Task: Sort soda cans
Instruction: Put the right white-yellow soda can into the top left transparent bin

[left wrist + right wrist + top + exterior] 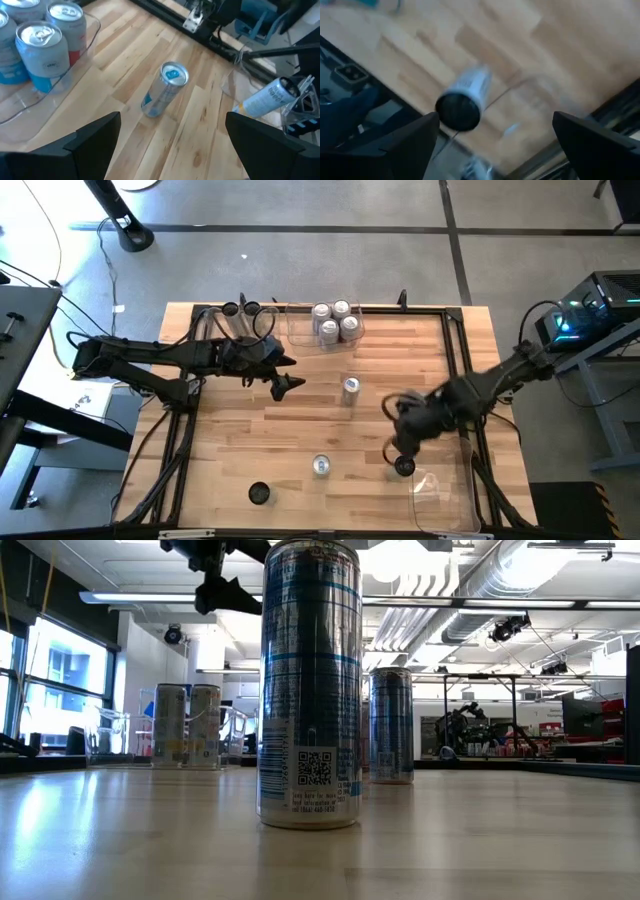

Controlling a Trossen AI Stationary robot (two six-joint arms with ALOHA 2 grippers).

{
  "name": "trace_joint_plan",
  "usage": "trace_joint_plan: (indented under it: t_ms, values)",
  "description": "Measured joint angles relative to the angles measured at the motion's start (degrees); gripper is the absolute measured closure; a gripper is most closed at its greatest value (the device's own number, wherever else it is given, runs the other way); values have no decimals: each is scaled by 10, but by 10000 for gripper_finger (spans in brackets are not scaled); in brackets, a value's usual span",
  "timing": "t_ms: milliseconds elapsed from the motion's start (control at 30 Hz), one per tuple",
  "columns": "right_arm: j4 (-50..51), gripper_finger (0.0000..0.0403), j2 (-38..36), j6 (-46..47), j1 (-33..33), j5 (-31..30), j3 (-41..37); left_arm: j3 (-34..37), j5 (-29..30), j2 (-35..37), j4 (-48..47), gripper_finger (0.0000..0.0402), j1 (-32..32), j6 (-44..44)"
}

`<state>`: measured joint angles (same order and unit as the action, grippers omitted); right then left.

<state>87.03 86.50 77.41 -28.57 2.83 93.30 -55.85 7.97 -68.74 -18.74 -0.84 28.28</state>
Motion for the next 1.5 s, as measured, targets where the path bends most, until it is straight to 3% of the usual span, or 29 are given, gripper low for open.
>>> trace_joint_plan:
  t_ms: [167,300,433,600,1500]
  values:
    - [-81,51,1,101,-76,32,-53,0,-19,-1,3,48,0,-15]
    - [-158,98,0,149,-117,10,-88,0,-35,-1,12,48,0,-29]
    - [-205,119,0,194,-130,-20,-127,0,-35,-1,11,48,0,-30]
    - [-232,121,0,200,-121,-26,-155,0,-35,-1,11,48,0,-30]
    - [-219,121,5,136,-119,-108,-155,0,-33,-1,10,48,-16,-25]
